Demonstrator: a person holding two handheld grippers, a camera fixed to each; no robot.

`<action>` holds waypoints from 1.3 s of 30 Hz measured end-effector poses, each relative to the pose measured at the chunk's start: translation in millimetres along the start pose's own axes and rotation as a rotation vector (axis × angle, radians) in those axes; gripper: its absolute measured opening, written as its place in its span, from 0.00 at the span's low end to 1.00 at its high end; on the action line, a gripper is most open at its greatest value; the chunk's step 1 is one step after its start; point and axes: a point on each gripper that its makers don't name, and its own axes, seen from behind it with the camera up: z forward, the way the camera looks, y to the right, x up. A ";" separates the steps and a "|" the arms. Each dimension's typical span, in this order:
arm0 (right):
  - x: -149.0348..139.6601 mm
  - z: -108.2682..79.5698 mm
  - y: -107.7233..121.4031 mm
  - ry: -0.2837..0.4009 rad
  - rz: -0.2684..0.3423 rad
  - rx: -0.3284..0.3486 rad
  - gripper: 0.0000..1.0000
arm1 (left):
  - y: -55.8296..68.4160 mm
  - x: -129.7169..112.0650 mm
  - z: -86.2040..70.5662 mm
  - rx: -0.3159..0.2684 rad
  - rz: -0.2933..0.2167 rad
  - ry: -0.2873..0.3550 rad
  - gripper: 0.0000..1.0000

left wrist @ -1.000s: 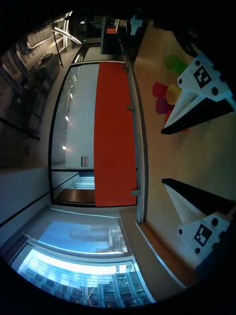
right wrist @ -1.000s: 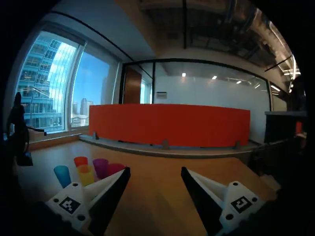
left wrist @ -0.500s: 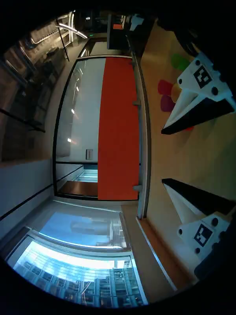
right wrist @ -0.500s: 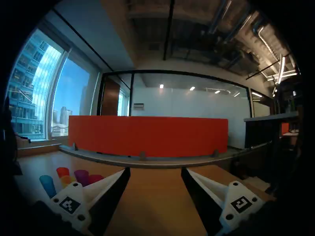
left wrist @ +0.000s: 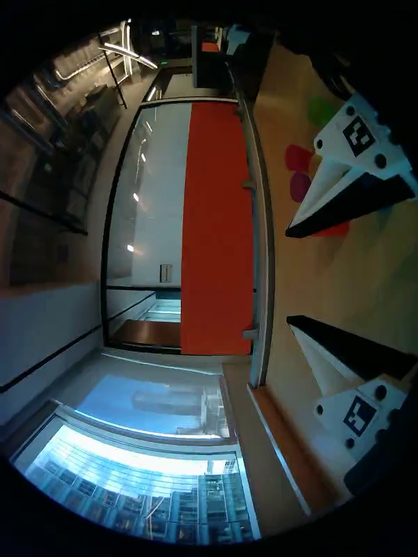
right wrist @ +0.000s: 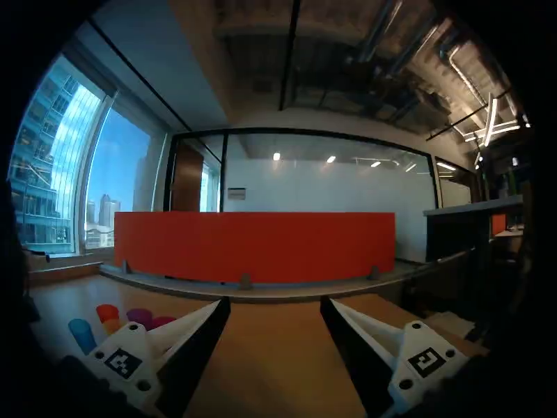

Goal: Pour water

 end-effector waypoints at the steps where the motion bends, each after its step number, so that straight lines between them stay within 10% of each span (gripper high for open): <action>1: 0.2 -0.2 -0.2 -0.001 0.001 0.001 1.00 | 0.9 -0.1 0.0 0.003 0.010 0.002 0.82; 21: 7.2 -8.3 -3.2 -0.007 0.004 0.019 1.00 | 25.5 -33.9 -0.2 -0.003 0.006 0.027 0.82; 39: 0.7 -9.7 -5.3 -0.022 0.009 0.018 1.00 | 19.8 -58.5 3.6 0.005 0.021 0.041 0.82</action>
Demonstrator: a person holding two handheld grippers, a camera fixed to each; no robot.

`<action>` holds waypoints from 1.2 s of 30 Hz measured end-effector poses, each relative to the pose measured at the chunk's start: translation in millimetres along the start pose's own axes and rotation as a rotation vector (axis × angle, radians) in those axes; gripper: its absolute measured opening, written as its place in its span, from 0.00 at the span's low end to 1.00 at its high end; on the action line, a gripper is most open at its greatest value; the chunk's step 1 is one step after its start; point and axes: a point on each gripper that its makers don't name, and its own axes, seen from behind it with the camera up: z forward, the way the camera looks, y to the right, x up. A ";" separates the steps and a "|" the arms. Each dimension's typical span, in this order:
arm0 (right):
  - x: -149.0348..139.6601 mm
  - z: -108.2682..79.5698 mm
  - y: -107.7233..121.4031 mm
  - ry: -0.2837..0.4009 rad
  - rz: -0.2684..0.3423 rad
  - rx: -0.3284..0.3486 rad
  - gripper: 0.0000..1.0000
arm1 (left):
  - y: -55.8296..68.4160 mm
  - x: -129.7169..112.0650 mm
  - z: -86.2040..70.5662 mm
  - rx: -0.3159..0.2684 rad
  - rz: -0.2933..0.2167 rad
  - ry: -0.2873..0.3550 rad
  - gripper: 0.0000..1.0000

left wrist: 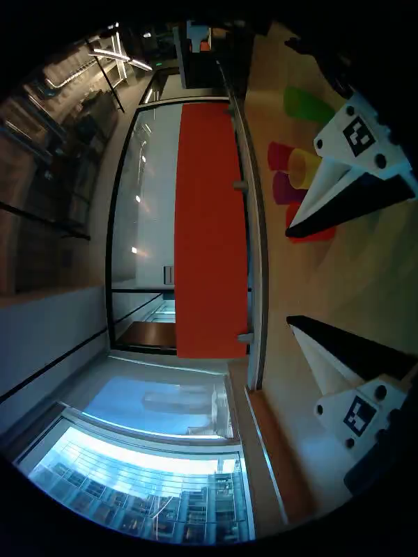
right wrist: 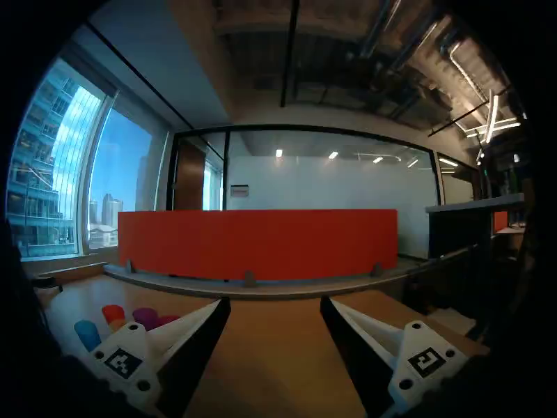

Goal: Pour water

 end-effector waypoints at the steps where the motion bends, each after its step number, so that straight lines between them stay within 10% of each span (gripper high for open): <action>1: -0.2 0.0 0.1 -0.001 0.000 0.000 1.00 | -0.3 -1.4 0.3 0.001 0.001 -0.001 0.82; 36: -0.1 -0.1 -5.4 -0.005 0.001 0.007 1.00 | -3.2 -22.0 5.7 0.000 -0.002 -0.036 0.82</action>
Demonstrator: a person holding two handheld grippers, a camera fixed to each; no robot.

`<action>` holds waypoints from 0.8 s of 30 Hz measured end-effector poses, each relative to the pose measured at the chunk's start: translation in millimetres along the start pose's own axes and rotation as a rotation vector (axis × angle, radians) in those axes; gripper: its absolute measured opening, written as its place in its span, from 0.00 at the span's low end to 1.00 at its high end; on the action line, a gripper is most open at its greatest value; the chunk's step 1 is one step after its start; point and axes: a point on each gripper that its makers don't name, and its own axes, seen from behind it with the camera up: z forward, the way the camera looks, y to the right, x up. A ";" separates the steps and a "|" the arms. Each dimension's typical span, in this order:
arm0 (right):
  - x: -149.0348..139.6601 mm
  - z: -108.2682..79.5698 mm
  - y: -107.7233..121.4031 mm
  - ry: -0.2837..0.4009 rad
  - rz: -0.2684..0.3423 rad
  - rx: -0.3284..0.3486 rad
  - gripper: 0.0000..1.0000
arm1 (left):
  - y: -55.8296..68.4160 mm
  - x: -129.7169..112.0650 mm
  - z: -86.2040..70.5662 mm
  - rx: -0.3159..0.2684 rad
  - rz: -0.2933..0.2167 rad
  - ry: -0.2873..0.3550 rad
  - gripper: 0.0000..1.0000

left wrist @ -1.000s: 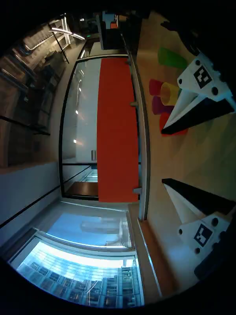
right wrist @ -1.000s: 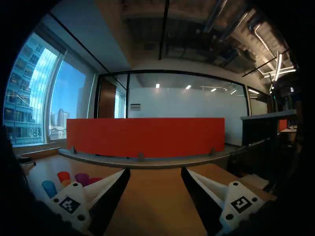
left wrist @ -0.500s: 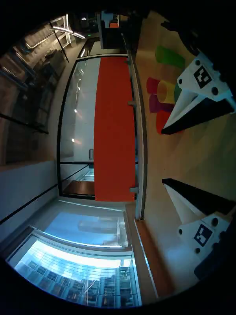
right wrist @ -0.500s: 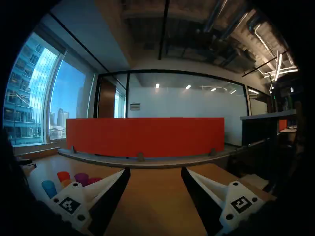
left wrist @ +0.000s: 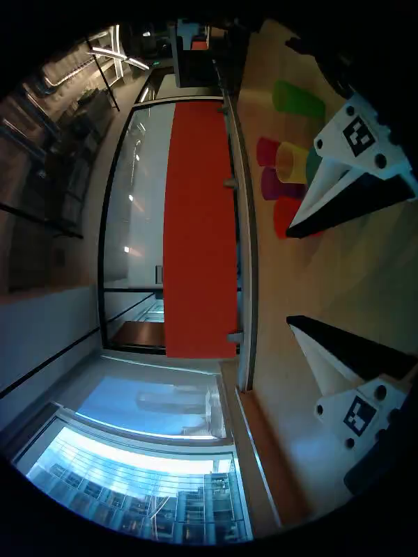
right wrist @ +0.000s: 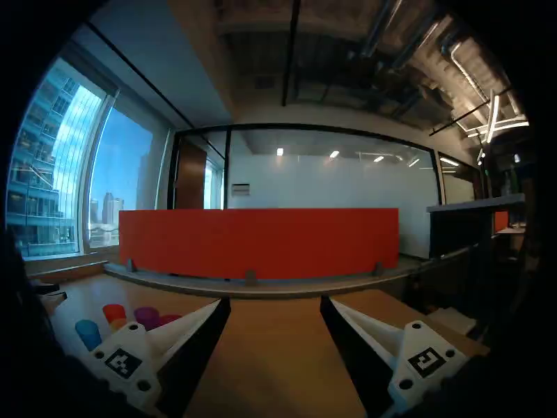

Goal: Pour water

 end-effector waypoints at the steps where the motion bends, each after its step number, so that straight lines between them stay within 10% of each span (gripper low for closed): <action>1: -0.4 -0.2 -0.2 0.000 0.001 0.001 1.00 | 0.1 0.1 -0.1 0.000 0.001 0.000 0.82; 24: -8.9 -1.8 2.4 0.035 -0.069 0.008 1.00 | 0.6 -0.4 0.8 -0.001 0.002 -0.001 0.82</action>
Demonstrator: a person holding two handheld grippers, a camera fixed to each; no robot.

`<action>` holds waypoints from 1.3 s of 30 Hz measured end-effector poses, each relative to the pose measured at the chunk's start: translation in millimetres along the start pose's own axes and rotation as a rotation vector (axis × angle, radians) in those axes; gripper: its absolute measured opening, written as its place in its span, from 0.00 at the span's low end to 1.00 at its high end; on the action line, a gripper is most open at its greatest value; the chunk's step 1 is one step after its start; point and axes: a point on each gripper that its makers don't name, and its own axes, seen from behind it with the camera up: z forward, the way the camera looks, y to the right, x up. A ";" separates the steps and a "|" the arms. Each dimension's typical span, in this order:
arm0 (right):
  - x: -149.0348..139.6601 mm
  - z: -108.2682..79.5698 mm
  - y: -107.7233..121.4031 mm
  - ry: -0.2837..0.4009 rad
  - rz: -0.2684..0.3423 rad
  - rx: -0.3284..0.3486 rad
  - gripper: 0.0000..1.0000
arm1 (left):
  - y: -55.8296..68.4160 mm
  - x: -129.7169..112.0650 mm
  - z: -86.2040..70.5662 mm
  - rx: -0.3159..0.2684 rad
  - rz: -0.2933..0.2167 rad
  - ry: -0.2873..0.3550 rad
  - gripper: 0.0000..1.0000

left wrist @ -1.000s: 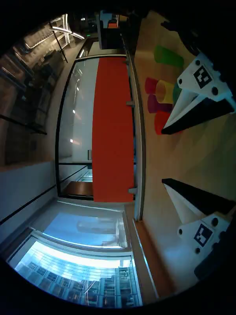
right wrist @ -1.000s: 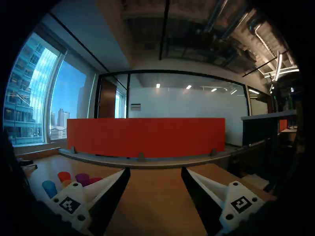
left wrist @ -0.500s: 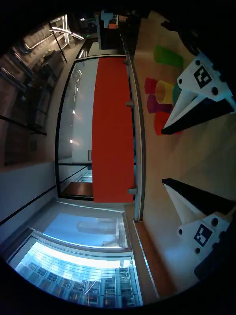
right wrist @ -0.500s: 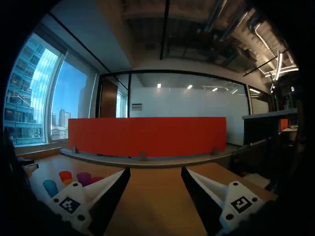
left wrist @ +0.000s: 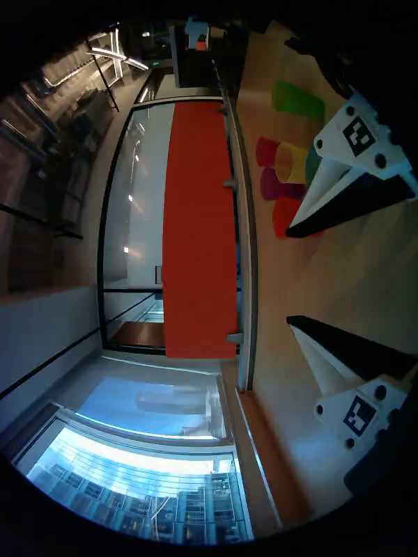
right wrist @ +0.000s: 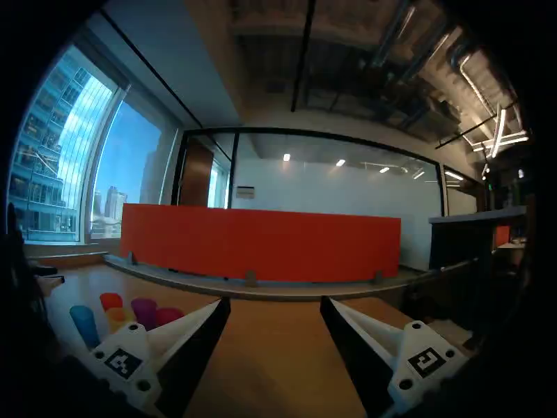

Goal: Pour water

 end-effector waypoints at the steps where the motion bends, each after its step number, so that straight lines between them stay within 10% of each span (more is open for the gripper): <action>1: -1.4 0.9 1.1 0.003 0.001 -0.003 1.00 | 0.0 0.1 -0.1 0.000 0.000 0.000 0.82; 39: -91.4 21.5 -1.1 -0.059 0.049 -0.017 1.00 | -0.4 0.3 0.2 0.000 0.000 0.000 0.82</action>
